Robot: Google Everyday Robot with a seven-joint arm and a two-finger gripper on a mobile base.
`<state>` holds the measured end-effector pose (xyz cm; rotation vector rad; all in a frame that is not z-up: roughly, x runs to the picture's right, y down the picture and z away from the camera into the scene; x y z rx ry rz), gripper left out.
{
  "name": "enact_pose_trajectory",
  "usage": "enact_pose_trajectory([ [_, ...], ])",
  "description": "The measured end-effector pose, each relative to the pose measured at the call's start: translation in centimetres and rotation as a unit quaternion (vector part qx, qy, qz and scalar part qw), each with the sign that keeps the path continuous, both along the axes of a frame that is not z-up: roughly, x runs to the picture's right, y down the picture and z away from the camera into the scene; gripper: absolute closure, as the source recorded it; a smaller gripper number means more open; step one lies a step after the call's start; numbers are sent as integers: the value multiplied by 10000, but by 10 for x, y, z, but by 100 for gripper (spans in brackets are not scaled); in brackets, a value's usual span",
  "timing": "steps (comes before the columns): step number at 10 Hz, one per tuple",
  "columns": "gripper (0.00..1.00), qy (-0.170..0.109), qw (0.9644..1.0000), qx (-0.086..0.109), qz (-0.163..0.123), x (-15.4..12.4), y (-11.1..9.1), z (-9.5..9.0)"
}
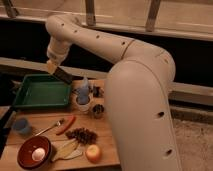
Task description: Place eraser in plastic cup
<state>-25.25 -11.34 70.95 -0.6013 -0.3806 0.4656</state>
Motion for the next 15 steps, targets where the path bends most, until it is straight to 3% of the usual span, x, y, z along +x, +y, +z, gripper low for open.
enact_pose_trajectory([
  [6,100,-16,10000,-5,-8,-1,1,0],
  [8,100,-23,9999,-54,-143,0,6,4],
  [12,100,-501,9977,-131,-441,-35,47,-11],
  [15,100,-854,9953,-74,-447,-47,51,-20],
])
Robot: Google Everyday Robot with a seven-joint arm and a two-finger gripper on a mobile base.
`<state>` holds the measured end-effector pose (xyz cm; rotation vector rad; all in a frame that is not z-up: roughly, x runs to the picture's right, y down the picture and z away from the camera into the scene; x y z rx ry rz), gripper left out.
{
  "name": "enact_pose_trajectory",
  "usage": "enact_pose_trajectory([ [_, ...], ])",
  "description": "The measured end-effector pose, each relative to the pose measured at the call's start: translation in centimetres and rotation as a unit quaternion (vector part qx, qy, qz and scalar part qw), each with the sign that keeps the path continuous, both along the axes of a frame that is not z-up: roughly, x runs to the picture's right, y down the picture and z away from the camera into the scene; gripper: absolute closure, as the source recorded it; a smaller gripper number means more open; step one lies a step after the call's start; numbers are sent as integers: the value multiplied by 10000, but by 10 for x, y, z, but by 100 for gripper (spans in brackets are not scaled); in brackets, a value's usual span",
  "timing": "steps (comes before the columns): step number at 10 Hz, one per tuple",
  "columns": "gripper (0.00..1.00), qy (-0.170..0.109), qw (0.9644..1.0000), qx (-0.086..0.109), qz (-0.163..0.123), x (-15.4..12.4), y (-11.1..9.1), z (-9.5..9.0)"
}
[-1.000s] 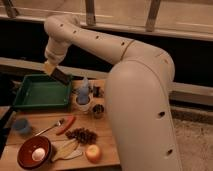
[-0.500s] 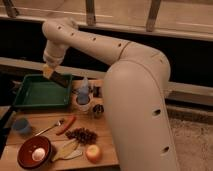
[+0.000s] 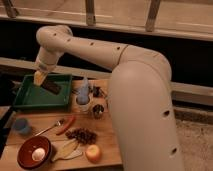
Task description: Place eraser in plastic cup
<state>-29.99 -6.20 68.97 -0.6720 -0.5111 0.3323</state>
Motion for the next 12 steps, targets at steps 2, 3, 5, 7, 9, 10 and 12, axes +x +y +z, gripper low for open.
enact_pose_trajectory([
  [2,100,-302,9995,39,-36,-17,1,-6],
  [3,100,-455,9989,32,-56,-28,3,-8],
  [5,100,-720,9972,-19,-202,-52,10,-14],
  [7,100,-978,9937,-82,-538,-79,26,-25],
  [9,100,-1038,9914,-83,-791,-93,38,-33],
  [10,100,-1007,9918,-72,-785,-91,37,-30],
  [12,100,-1009,9918,-71,-785,-91,37,-31],
])
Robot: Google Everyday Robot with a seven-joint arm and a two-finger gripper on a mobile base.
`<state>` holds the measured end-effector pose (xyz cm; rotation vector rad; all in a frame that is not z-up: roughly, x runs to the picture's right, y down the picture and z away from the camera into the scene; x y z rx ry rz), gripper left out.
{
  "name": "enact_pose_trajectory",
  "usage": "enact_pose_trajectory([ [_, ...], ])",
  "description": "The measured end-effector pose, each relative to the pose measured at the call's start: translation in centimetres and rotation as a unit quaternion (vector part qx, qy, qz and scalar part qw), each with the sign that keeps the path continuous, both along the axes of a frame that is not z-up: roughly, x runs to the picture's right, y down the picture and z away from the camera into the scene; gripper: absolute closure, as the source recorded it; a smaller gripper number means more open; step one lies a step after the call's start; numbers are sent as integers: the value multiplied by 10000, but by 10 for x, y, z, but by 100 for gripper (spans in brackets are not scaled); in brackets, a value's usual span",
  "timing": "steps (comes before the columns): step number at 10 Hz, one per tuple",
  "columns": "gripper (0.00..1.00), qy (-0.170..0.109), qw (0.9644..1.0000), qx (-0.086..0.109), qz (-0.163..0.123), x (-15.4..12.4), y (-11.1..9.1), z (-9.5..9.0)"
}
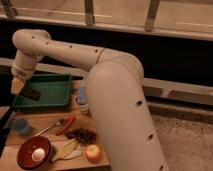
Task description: Place eraser in plastic cup
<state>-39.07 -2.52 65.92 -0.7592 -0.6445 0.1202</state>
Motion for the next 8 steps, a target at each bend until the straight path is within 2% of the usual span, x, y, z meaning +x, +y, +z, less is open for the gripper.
enact_pose_trajectory([
  [3,100,-184,9998,-29,-96,-8,5,1],
  [5,100,-502,9985,-121,-188,-33,22,-8],
  [8,100,-792,9962,-203,-287,-50,35,-10],
])
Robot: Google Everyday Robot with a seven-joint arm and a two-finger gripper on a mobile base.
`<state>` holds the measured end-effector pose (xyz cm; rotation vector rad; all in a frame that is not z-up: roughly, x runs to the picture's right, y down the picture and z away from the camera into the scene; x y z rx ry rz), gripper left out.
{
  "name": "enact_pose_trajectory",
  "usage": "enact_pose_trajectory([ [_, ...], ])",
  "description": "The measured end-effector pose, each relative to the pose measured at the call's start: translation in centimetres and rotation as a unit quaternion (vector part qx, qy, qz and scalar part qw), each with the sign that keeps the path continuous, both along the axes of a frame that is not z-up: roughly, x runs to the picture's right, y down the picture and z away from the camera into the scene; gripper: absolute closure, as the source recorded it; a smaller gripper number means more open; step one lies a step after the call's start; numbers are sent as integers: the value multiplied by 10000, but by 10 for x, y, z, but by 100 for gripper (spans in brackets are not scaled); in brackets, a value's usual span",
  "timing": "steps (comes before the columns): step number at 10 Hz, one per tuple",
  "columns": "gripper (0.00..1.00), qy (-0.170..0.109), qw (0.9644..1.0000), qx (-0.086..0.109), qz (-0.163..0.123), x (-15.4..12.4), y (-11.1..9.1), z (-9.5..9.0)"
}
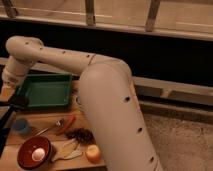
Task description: Place eraser in plastic cup
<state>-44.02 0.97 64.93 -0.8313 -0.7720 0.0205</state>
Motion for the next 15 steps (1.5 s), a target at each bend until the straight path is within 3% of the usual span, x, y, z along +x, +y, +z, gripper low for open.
enact_pose_trajectory([
  [3,100,-229,9995,-37,-190,-18,16,-10],
  [7,100,-386,9984,-139,-397,-32,35,-11],
  [12,100,-403,9982,-169,-418,-32,35,-11],
  [15,100,-454,9970,-379,-497,-38,52,-4],
])
